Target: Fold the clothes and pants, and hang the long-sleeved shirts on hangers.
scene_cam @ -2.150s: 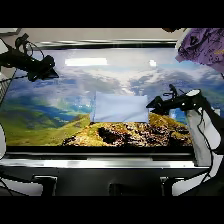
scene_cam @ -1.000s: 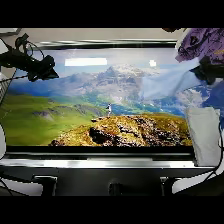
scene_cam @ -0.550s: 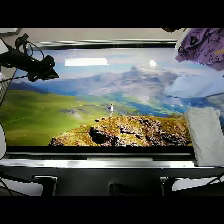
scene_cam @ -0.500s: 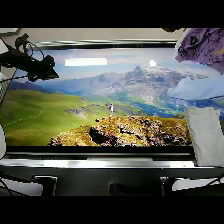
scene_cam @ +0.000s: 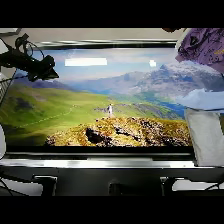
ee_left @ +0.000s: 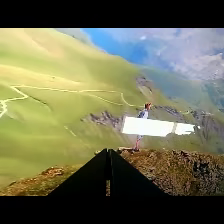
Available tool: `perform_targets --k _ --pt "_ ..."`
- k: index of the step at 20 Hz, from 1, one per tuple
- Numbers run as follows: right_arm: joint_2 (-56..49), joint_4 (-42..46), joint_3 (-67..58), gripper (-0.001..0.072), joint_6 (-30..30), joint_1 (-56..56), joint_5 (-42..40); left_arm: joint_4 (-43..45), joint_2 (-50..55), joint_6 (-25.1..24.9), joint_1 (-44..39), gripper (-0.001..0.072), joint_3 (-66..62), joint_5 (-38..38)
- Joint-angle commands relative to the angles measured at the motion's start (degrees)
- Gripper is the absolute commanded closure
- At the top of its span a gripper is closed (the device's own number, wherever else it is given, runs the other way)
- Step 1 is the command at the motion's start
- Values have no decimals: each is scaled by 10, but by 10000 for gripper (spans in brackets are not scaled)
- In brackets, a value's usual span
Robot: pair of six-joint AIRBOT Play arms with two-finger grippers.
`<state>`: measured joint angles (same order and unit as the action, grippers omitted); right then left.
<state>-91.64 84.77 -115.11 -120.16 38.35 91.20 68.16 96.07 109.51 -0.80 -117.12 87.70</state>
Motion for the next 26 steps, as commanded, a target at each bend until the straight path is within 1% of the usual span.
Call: perform_targets --k 1,3,5,7,8,12,15,19,21,26 --pt "6 71 2 677 -5 0 73 0 0 0 0 689 0 8" --pt "7 101 17 677 13 0 100 0 0 -2 0 689 0 18" --pt "16 139 62 675 22 0 120 0 0 -2 0 690 0 24" --pt "46 162 137 675 23 0 107 0 0 -2 0 690 0 24" --pt "68 175 184 675 15 0 92 0 0 -2 0 690 0 24" --pt "160 215 362 675 -52 0 31 0 0 -2 0 690 0 24" --pt "196 231 446 674 -83 0 -5 0 0 -2 0 690 0 24" --pt "211 238 497 674 -82 0 -5 0 0 -2 0 690 0 24" --pt "219 255 516 674 -83 0 -4 0 0 -2 0 690 0 23" --pt "219 281 541 674 -82 0 2 0 0 -2 0 690 0 24"
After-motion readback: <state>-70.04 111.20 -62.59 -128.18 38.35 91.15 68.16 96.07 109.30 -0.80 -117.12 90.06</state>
